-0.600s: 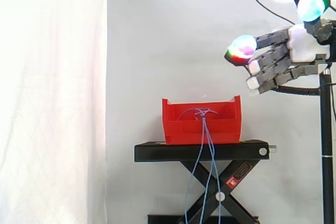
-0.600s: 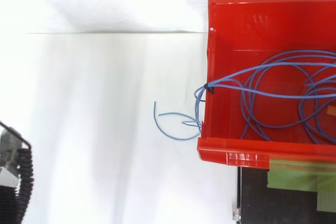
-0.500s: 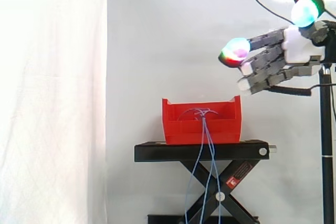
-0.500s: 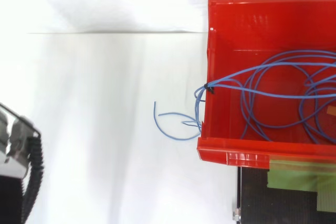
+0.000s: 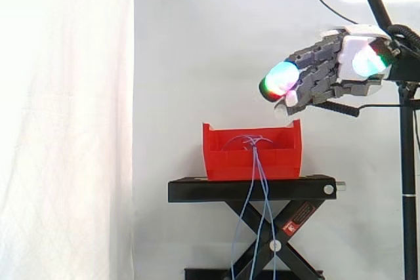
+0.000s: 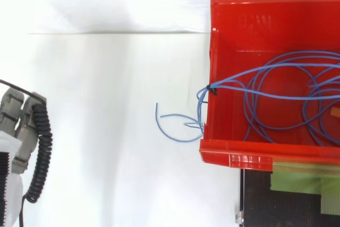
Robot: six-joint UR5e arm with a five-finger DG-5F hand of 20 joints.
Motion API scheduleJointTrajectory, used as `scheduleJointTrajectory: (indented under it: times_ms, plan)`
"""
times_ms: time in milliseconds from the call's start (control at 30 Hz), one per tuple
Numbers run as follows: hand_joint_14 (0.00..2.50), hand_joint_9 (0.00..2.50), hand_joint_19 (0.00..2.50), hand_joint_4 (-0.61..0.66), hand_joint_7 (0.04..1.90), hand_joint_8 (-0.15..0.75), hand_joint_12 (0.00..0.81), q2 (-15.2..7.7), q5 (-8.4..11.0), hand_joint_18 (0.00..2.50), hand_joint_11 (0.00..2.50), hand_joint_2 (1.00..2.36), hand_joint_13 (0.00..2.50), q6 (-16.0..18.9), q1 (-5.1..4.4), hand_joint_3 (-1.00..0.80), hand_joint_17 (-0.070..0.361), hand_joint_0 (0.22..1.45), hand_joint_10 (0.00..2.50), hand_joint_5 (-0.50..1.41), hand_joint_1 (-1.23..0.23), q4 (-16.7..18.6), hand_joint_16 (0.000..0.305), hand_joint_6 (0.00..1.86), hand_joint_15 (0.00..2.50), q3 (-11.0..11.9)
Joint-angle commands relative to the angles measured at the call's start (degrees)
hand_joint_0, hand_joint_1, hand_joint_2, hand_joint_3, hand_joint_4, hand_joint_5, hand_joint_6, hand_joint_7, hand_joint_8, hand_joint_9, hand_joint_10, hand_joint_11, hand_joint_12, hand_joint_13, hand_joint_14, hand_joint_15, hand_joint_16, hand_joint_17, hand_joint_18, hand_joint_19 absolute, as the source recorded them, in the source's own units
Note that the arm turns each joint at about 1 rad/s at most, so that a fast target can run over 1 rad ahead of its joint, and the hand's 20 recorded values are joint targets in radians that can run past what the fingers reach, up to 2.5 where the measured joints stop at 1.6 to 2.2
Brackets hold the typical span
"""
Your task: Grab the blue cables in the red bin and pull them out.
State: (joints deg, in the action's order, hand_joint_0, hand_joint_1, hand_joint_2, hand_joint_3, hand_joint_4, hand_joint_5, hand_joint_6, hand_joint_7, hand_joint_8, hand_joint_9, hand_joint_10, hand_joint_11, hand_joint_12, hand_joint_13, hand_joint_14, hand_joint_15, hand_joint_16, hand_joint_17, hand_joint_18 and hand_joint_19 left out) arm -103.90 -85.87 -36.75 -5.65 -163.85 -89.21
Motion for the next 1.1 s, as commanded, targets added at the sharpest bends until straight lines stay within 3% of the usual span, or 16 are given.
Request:
scheduleJointTrajectory:
  times_ms: [0,167,200,267,333,433,533,600,633,700,867,1067]
  plan:
    - [0.01,0.69,0.46,0.27,0.65,0.292,0.4,0.0,-0.09,0.6,0.45,1.0,0.54,-24.5,-0.06,-1.0,0.138,0.72,0.02,0.75,-1.04,-0.4,0.062,0.01,0.25,0.0]
    - [0.02,0.82,0.52,0.26,0.65,0.279,0.401,-0.6,-1.84,0.66,0.74,1.0,0.73,-32.3,-0.06,-1.0,0.133,0.75,0.03,0.76,-1.04,-1.8,0.059,0.01,0.45,0.0]
    - [0.02,0.84,0.52,0.26,0.65,0.28,0.4,-1.9,-3.07,0.67,0.79,1.0,0.75,-37.9,-0.24,-1.0,0.132,0.75,0.03,0.76,-1.04,-1.3,0.059,0.01,0.49,0.0]
    - [0.02,0.87,0.54,0.25,0.65,0.284,0.402,-3.9,-3.86,0.67,0.92,1.0,0.78,-43.7,-0.41,-1.0,0.131,0.75,0.03,0.75,-1.05,0.6,0.058,0.01,0.56,0.0]
    - [0.02,0.89,0.55,0.24,0.63,0.284,0.406,-5.8,-4.57,0.68,1.03,1.0,0.8,-47.1,-0.77,-1.0,0.13,0.76,0.03,0.74,-1.05,2.3,0.058,0.01,0.64,0.0]
    - [0.03,0.9,0.56,0.23,0.62,0.279,0.409,-7.2,-5.8,0.68,1.14,1.0,0.83,-49.4,-1.2,-1.0,0.13,0.76,0.03,0.71,-1.05,3.6,0.058,0.01,0.76,0.0]
    - [0.03,0.88,0.59,0.23,0.6,0.282,0.411,-7.2,-6.68,0.67,1.18,1.0,0.84,-51.2,-1.64,-1.0,0.129,0.76,0.03,0.68,-1.06,4.4,0.057,0.01,0.82,0.0]
    - [0.03,0.87,0.59,0.23,0.59,0.28,0.412,-7.2,-6.68,0.67,1.18,1.0,0.84,-52.5,-1.82,-1.0,0.129,0.76,0.02,0.67,-1.06,4.2,0.057,0.01,0.83,0.0]
    - [0.03,0.87,0.6,0.22,0.58,0.281,0.414,-7.3,-6.59,0.66,1.17,1.0,0.84,-61.0,-2.26,-1.0,0.128,0.76,0.02,0.66,-1.06,3.5,0.057,0.02,0.83,0.0]
    - [0.03,0.86,0.6,0.22,0.57,0.281,0.414,-7.3,-6.5,0.66,1.18,1.0,0.84,-65.2,-2.61,-1.0,0.128,0.76,0.02,0.66,-1.06,3.5,0.057,0.02,0.83,0.0]
    - [0.03,0.86,0.64,0.22,0.56,0.279,0.414,-7.3,-5.97,0.67,1.21,1.0,0.84,-71.2,-3.23,-1.0,0.127,0.76,0.02,0.65,-1.06,3.6,0.056,0.01,0.85,0.0]
    - [0.03,0.87,0.64,0.24,0.56,0.28,0.416,-8.5,-2.72,0.67,1.22,1.0,0.84,-80.4,-4.02,-1.0,0.126,0.76,0.02,0.66,-1.06,5.2,0.056,0.02,0.85,0.0]
